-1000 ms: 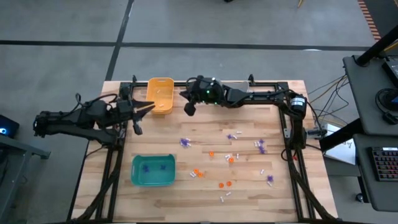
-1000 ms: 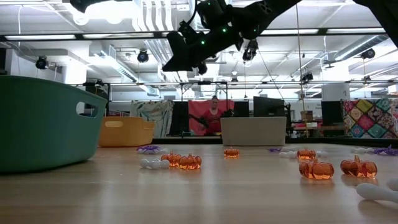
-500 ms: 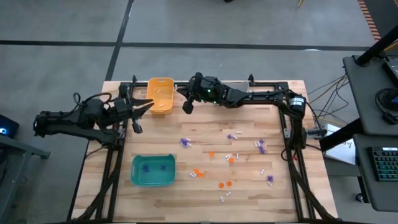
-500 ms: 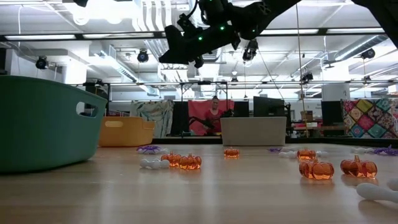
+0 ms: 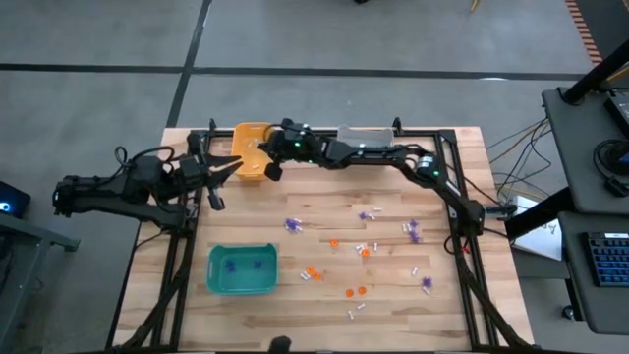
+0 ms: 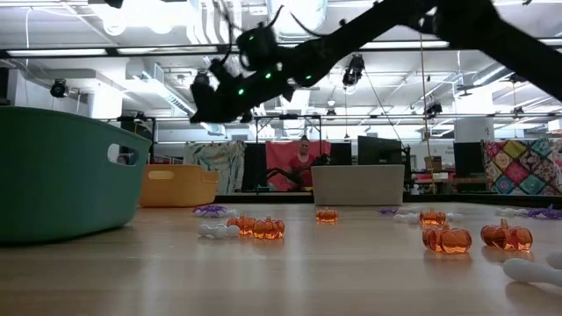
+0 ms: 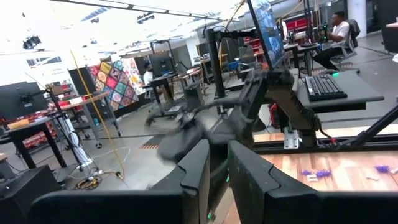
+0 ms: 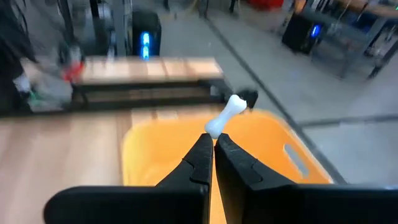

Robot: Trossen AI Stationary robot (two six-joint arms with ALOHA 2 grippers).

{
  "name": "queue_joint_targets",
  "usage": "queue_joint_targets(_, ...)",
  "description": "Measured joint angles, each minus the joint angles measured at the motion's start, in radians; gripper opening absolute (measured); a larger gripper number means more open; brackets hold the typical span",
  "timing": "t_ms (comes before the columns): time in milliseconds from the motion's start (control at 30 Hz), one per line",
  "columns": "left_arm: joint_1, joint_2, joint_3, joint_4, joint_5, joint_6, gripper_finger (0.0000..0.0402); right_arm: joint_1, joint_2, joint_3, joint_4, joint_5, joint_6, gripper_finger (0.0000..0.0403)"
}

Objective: Sort Halloween decoration
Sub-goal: Put the white bone toy into the orange bin, then put the blue spider toy into the green bin

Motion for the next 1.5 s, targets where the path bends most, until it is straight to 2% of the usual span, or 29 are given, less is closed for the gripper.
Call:
queue_joint_targets(200,0.000,-0.002,0.000,-0.001,0.000,0.004,0.0040,-0.015,0.121,0.221,-0.205,-0.001,-0.047,0.0009)
queue_joint_targets(367,0.000,0.000,0.000,-0.010,0.000,0.006,0.0040,-0.019,0.166,0.307,-0.366,-0.001,-0.116,0.0009)
queue_joint_targets(567,0.000,0.002,0.000,-0.009,0.000,0.013,0.0040,-0.017,0.169,0.314,-0.394,-0.008,-0.088,0.0009)
queue_joint_targets(667,0.000,0.002,0.000,-0.009,0.000,0.013,0.0040,-0.017,0.169,0.314,-0.396,-0.048,-0.066,0.0017)
queue_joint_targets(933,0.000,0.002,0.000,-0.009,0.000,0.013,0.0040,-0.017,0.169,0.314,-0.395,-0.061,-0.002,0.0089)
queue_joint_targets(1067,0.000,0.002,0.000,-0.013,0.000,0.011,0.0040,-0.017,0.152,0.314,-0.436,-0.060,0.016,0.0112)
queue_joint_targets(1200,0.000,0.002,-0.001,-0.037,0.000,0.004,0.0040,-0.009,0.085,0.315,-0.604,-0.060,0.020,0.0114)
queue_joint_targets(1500,0.000,0.042,-0.001,-0.055,0.000,-0.067,0.0040,0.047,-0.077,0.316,-1.145,-0.052,0.061,0.0086)
